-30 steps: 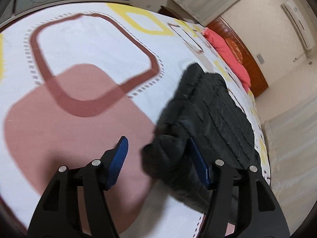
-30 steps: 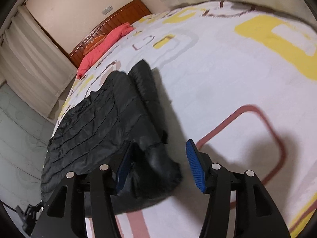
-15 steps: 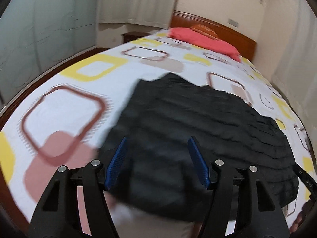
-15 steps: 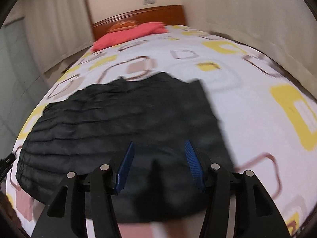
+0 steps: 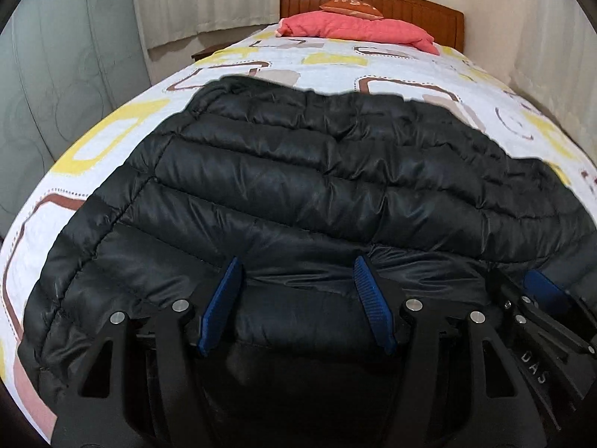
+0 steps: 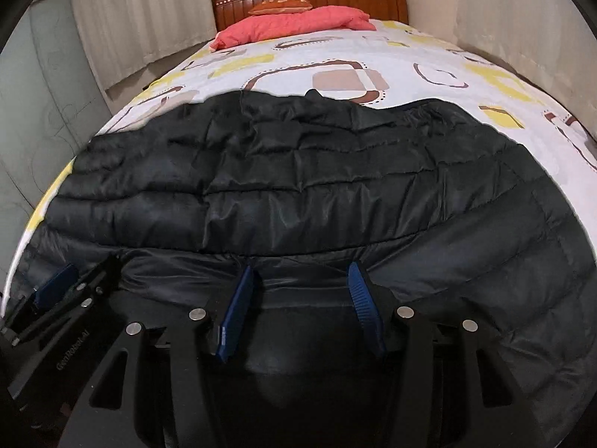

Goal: Fold large clothes

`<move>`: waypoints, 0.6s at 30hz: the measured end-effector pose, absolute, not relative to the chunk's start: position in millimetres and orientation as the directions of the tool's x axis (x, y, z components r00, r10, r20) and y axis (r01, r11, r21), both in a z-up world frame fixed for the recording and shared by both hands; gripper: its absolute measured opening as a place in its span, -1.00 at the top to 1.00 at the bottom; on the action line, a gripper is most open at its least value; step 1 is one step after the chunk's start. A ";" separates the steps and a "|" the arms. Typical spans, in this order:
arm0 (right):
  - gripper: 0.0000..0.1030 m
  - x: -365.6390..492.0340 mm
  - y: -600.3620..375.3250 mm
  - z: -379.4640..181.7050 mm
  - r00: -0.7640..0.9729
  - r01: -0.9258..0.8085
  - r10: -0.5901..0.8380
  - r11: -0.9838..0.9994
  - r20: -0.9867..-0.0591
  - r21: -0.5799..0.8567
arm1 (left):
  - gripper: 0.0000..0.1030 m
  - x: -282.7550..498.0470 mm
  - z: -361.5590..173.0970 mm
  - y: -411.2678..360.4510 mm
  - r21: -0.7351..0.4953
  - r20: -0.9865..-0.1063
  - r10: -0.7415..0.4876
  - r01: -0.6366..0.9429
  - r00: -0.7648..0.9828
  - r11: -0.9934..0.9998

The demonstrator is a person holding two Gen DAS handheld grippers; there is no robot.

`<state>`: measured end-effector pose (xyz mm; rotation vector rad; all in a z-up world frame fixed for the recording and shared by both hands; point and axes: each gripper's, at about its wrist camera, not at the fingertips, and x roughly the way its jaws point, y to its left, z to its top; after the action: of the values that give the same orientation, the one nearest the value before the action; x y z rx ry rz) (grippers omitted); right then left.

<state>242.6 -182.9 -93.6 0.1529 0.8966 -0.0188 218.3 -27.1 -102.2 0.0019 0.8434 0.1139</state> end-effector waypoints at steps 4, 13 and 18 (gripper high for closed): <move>0.01 240.1 -181.6 -70.9 0.643 0.078 0.047 0.989 -0.764 0.126 | 0.01 214.1 -75.5 -25.7 0.020 -0.716 0.080 -0.094 0.693 0.995; 0.01 255.0 -169.3 -78.9 0.627 0.066 0.022 0.994 -0.779 0.081 | 0.00 227.6 -89.9 -23.2 0.047 -0.724 0.099 -0.095 0.683 0.994; -0.03 248.5 -166.8 -95.6 0.652 0.060 0.012 0.996 -0.758 0.067 | 0.00 226.6 -102.0 -24.2 0.034 -0.716 0.088 -0.091 0.692 0.995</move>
<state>248.5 -166.8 -95.6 0.0883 0.8608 -0.0272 226.6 -24.2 -102.0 -0.0043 0.8000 0.1002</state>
